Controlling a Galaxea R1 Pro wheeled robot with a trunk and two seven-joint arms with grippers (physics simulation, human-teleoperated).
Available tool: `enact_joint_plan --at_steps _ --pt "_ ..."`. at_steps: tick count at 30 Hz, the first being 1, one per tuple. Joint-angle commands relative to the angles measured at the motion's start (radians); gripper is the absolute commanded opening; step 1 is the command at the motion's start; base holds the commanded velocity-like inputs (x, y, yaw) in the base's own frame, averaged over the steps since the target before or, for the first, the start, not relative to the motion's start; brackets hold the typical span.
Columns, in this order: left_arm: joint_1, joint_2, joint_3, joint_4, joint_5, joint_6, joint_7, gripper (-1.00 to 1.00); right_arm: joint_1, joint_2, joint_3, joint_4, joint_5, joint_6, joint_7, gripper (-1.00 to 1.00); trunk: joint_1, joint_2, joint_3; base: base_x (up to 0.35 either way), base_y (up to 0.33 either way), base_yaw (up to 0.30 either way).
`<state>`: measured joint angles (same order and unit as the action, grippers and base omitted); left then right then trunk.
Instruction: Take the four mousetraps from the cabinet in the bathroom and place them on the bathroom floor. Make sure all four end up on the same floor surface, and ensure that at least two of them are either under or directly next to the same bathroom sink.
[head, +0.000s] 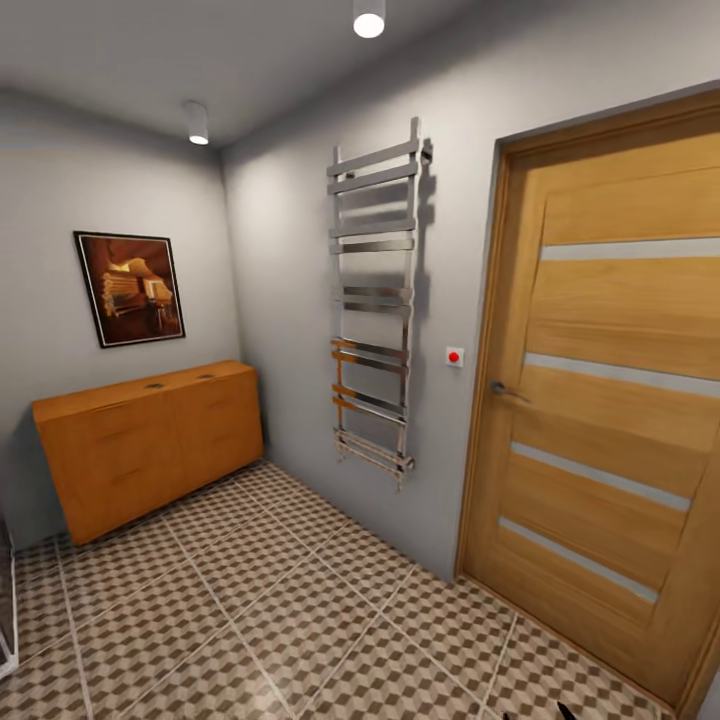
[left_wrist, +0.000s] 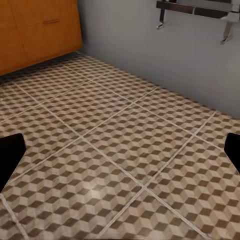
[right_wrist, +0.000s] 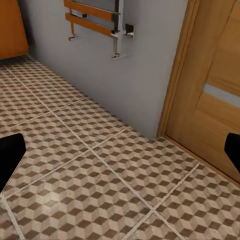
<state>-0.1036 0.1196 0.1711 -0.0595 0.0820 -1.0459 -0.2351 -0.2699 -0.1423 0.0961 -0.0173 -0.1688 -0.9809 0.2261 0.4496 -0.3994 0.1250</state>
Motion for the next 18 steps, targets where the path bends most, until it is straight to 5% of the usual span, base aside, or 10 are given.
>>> enact_joint_plan --at_steps 1,18 --pt "-0.001 0.000 0.002 0.001 0.009 -0.001 -0.010 1.00 0.000 0.000 0.008 0.000 -0.011 -0.002 0.004 1.00 0.000 -0.001 0.000 0.000 0.000 0.290" --pt "-0.001 0.000 0.002 0.001 0.009 -0.001 -0.010 1.00 0.000 0.000 0.008 0.000 -0.011 -0.002 0.004 1.00 0.000 -0.001 0.000 0.000 0.000 0.290"
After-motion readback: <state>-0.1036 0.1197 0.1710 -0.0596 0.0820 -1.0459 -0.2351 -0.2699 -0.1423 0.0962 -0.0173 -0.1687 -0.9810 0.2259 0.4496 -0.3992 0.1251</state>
